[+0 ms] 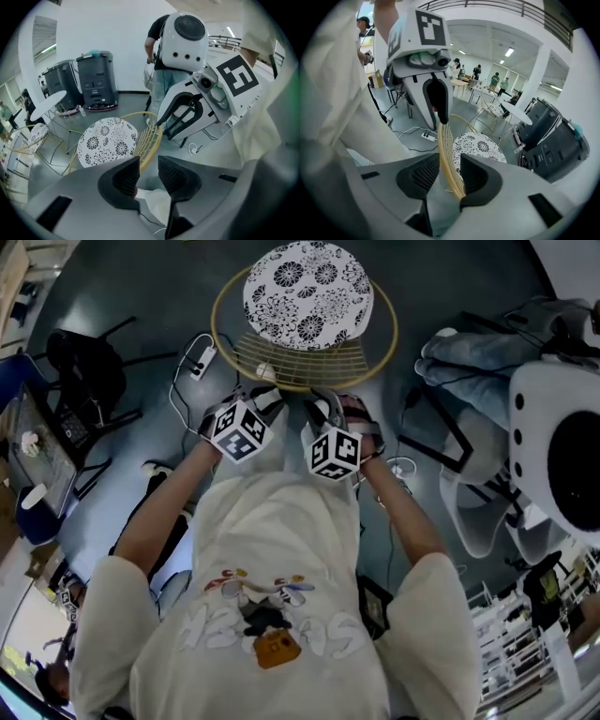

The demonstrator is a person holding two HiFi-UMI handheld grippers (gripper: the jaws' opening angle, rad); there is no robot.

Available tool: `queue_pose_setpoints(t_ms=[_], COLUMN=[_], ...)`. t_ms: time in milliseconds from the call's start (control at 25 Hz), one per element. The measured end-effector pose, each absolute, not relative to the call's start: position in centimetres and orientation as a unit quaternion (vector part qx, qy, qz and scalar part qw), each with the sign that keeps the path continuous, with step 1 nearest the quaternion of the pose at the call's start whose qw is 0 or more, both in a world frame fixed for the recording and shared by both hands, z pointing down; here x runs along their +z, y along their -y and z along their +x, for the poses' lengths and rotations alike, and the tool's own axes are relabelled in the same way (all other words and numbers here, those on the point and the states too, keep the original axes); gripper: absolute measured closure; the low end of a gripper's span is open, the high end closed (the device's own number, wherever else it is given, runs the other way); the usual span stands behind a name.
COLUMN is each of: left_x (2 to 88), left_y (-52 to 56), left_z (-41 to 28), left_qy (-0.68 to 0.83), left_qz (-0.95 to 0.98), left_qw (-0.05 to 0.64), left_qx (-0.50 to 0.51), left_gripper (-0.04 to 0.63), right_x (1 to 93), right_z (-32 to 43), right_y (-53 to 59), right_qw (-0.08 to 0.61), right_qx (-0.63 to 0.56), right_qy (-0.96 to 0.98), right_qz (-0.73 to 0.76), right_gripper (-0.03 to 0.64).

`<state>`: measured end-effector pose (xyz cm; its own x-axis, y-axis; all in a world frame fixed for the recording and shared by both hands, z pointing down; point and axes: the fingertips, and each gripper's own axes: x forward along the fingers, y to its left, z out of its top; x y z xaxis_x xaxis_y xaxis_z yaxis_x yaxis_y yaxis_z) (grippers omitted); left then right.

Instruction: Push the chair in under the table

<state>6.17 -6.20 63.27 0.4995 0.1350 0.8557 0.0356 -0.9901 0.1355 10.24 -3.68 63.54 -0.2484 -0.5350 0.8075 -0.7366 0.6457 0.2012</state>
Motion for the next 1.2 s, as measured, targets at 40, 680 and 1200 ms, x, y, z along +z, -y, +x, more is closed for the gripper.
queue_pose_setpoints(t_ms=[40,680,1200], left_x=[63.8,69.2,71.0], left_y=[6.4,6.7,7.9], left_z=[6.2,6.2,5.6], left_qy=[-0.057,-0.173,-0.195], left_qz=[0.862,0.814,0.799], left_qw=[0.04,-0.032,-0.07], left_qx=[0.502,0.554,0.565], left_gripper=[0.474,0.474,0.485], right_x=[64.1,70.2,70.5], right_z=[10.4,11.9,12.0], right_y=[3.7,3.0,3.4], right_qw=[0.468,0.57,0.597], right_qx=[0.105,0.094,0.103], right_qy=[0.781,0.752,0.723], right_qz=[0.4,0.317,0.331], right_gripper=[0.491,0.502,0.546])
